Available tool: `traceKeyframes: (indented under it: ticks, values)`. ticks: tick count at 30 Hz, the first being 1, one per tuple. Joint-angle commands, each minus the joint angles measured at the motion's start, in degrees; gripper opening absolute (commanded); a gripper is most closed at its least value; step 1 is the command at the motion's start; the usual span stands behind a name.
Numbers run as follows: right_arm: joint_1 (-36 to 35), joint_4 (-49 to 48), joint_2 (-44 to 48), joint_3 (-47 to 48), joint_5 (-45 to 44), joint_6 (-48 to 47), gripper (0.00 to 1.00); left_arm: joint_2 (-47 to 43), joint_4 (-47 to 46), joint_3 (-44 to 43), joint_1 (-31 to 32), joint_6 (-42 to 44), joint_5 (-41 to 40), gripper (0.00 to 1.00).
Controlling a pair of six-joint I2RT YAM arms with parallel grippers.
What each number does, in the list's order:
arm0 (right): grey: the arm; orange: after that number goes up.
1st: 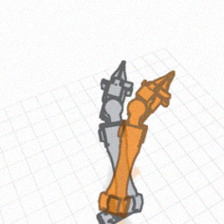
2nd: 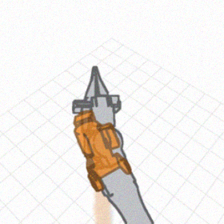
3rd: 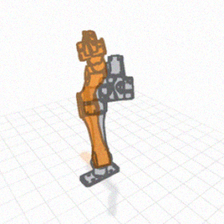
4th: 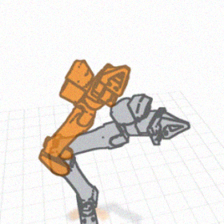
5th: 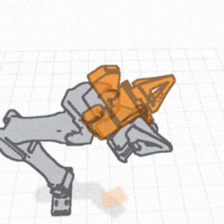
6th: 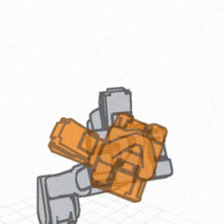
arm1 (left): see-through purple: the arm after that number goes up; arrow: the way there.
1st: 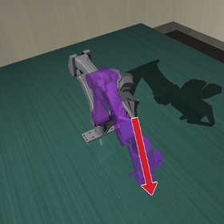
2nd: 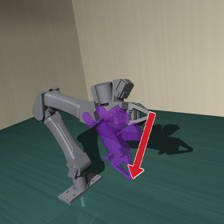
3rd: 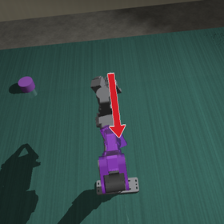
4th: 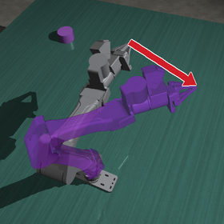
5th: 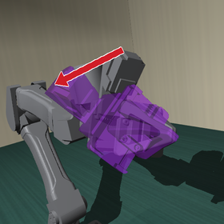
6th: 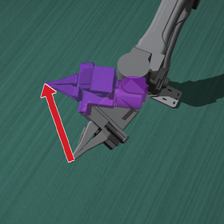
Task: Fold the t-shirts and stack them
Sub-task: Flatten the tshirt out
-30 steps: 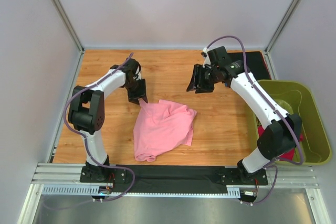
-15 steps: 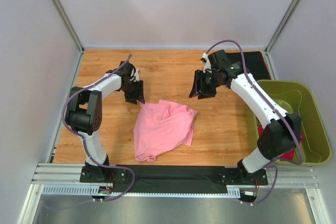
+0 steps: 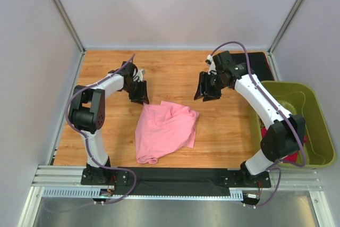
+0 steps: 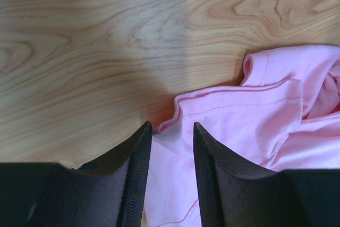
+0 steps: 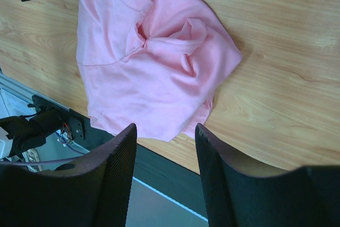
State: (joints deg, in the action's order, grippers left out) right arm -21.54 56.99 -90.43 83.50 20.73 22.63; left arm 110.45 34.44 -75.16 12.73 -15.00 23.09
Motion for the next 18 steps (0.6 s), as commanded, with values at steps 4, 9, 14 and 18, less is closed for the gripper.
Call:
traceKeyframes:
  ticks: [4, 9, 14, 18]
  values:
    - [0.45, -0.13, 0.87, 0.17, 0.1, -0.4, 0.49, -2.09, -0.77, 0.18, -0.08, 2.0, -1.72, 0.46]
    - [0.45, -0.13, 0.35, -0.18, 0.63, 0.04, 0.49, -1.21, 0.2, 0.27, -0.16, 3.75, -3.14, 0.47]
    - [0.45, 0.14, 0.96, -0.36, -0.16, -0.22, 0.49, -1.21, -1.56, 0.71, -0.16, 3.76, -0.15, 0.47]
    - [0.45, 0.4, 1.66, -0.53, -0.34, -0.4, 0.49, -1.12, -1.48, 0.97, -0.16, 2.97, 0.81, 0.31]
